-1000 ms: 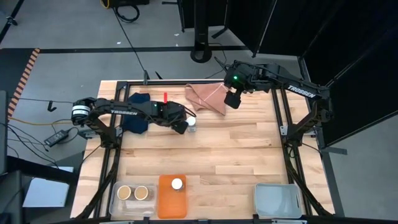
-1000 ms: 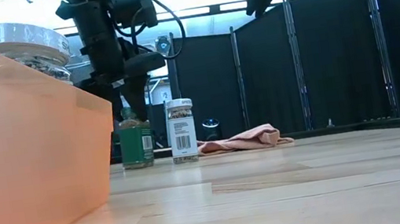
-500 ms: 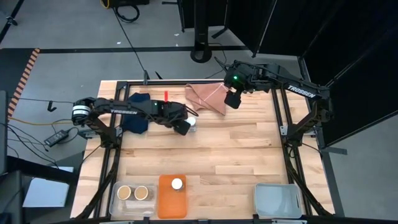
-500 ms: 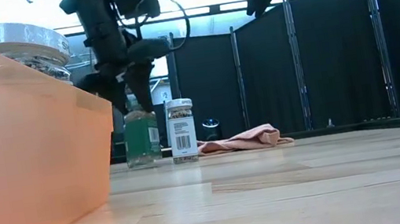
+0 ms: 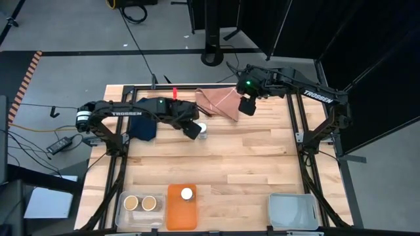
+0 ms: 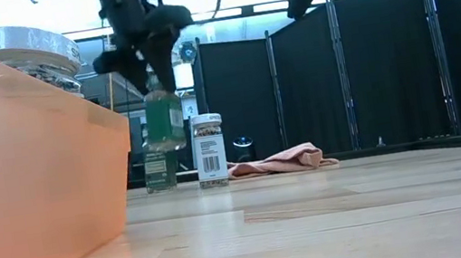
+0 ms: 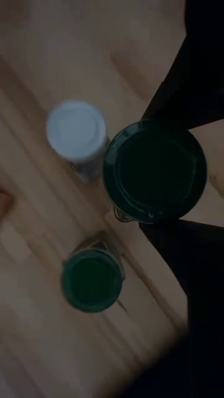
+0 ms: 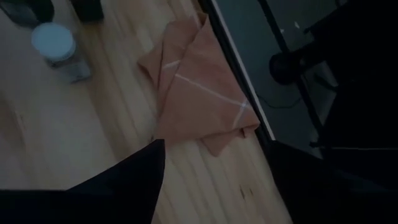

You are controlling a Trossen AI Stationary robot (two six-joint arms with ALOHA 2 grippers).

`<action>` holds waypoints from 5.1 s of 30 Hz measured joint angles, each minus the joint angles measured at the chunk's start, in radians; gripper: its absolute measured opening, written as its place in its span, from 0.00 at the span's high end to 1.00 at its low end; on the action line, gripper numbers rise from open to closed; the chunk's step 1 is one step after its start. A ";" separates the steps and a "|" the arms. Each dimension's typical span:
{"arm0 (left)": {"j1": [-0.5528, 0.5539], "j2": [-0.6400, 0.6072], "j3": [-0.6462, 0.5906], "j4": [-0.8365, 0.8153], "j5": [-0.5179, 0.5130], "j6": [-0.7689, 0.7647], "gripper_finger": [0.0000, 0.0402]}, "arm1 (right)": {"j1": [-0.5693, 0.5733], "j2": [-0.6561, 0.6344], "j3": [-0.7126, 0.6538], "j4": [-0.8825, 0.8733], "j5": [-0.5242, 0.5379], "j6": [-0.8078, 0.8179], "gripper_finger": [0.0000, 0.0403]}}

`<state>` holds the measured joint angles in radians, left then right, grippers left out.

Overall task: Sort spices by type
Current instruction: Put the bottom green seasoning bottle into the gray bin

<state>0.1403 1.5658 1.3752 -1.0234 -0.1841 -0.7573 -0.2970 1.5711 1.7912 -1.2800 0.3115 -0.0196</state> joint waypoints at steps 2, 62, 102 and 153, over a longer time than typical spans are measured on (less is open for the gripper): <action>-0.004 0.000 0.042 -0.017 0.000 0.022 0.51 | 0.003 -0.004 0.001 -0.032 -0.001 -0.010 0.29; -0.452 0.000 0.263 0.323 -0.145 0.357 0.51 | 0.465 0.189 0.176 0.156 -0.463 0.045 0.21; -0.467 0.000 0.265 0.415 -0.280 0.384 0.40 | 0.438 0.201 0.176 0.184 -0.368 -0.033 0.48; -0.456 -0.082 0.255 0.655 -0.533 0.722 0.37 | 0.381 -0.020 0.176 0.547 -0.304 -0.044 0.48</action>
<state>-0.3160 1.4841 1.6302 -0.3683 -0.7166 -0.0349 0.0837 1.5507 1.9675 -0.7334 0.0071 -0.0639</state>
